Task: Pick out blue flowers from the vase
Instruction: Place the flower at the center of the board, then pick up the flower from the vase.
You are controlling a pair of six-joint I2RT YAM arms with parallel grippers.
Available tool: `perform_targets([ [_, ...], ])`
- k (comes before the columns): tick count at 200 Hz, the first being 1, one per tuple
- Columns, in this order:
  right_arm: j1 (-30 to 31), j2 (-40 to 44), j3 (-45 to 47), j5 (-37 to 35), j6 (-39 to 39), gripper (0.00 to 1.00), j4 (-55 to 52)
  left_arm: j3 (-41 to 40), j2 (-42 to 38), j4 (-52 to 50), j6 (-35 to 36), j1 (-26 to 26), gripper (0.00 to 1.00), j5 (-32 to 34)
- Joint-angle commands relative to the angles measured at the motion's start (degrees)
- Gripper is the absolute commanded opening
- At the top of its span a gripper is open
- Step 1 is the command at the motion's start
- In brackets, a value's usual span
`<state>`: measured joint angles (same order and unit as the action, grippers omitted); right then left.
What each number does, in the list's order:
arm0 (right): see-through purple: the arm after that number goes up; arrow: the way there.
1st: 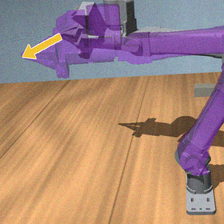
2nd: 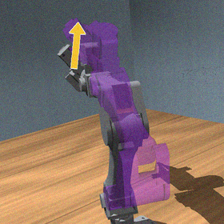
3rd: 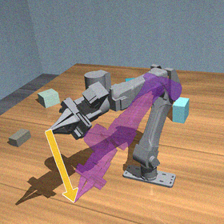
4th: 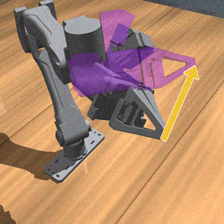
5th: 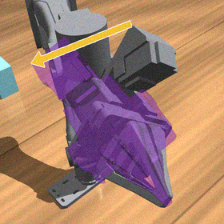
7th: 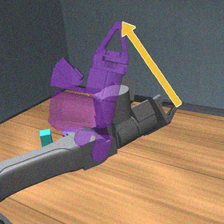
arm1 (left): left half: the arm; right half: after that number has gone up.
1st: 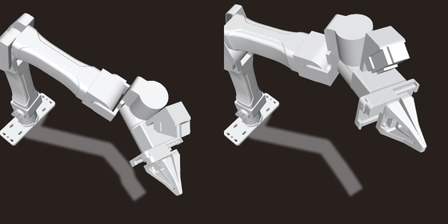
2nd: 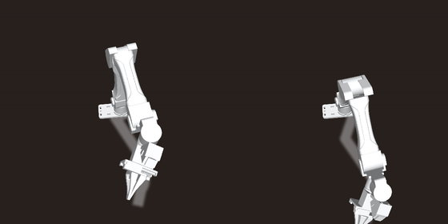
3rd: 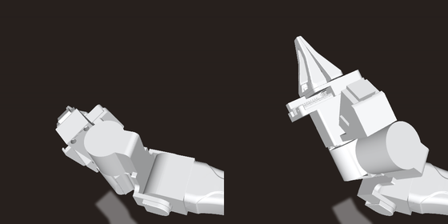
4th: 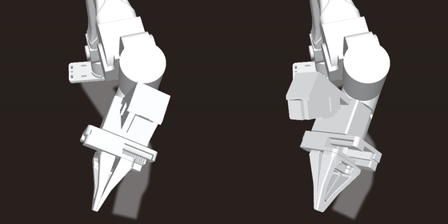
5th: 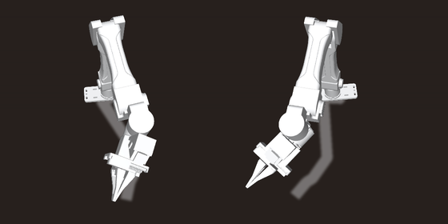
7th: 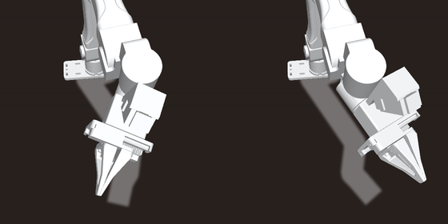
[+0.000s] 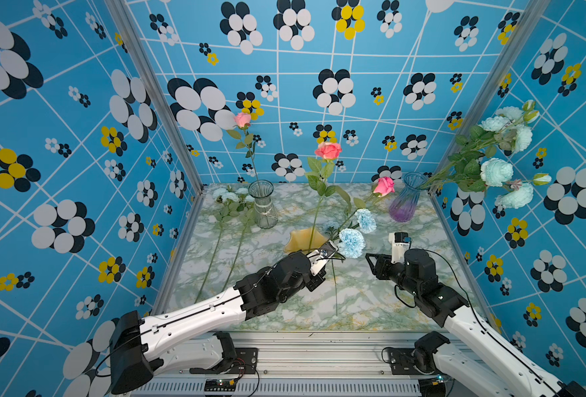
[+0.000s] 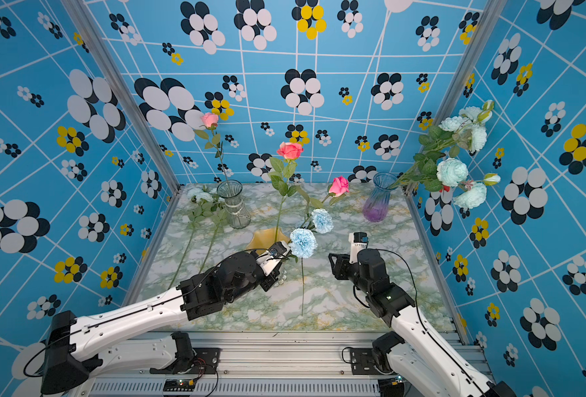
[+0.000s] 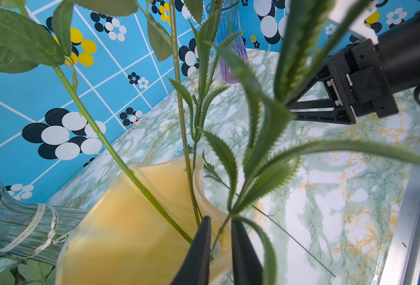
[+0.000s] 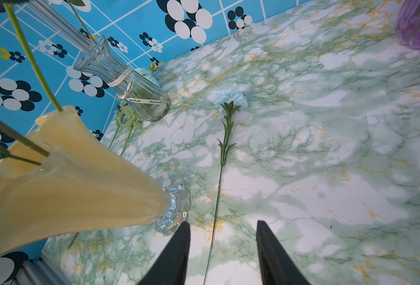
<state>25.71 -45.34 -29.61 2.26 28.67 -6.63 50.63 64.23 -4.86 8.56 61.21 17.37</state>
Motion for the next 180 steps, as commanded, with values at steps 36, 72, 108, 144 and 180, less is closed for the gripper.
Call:
perform_targets([
  [36,-0.49,0.42,0.86,0.87,-0.53,0.47,1.62,2.96,1.94,-0.85,-1.16,-1.26,0.21,-1.98],
  [72,-0.57,0.5,0.91,0.9,-0.45,0.46,1.67,4.05,3.04,-1.87,-2.01,-2.21,0.21,-2.35],
  [108,-0.6,0.91,1.13,0.99,-0.51,0.46,1.71,4.38,3.05,-2.17,-2.45,-2.41,0.14,-2.66],
  [144,-0.58,0.96,1.22,1.06,-0.47,0.46,1.71,4.63,2.4,-2.15,-2.67,-2.38,0.06,-3.48],
  [180,-0.67,1.01,1.26,1.1,-0.5,0.46,1.78,6.78,1.73,-3.71,-1.73,-2.41,0.0,-3.29],
])
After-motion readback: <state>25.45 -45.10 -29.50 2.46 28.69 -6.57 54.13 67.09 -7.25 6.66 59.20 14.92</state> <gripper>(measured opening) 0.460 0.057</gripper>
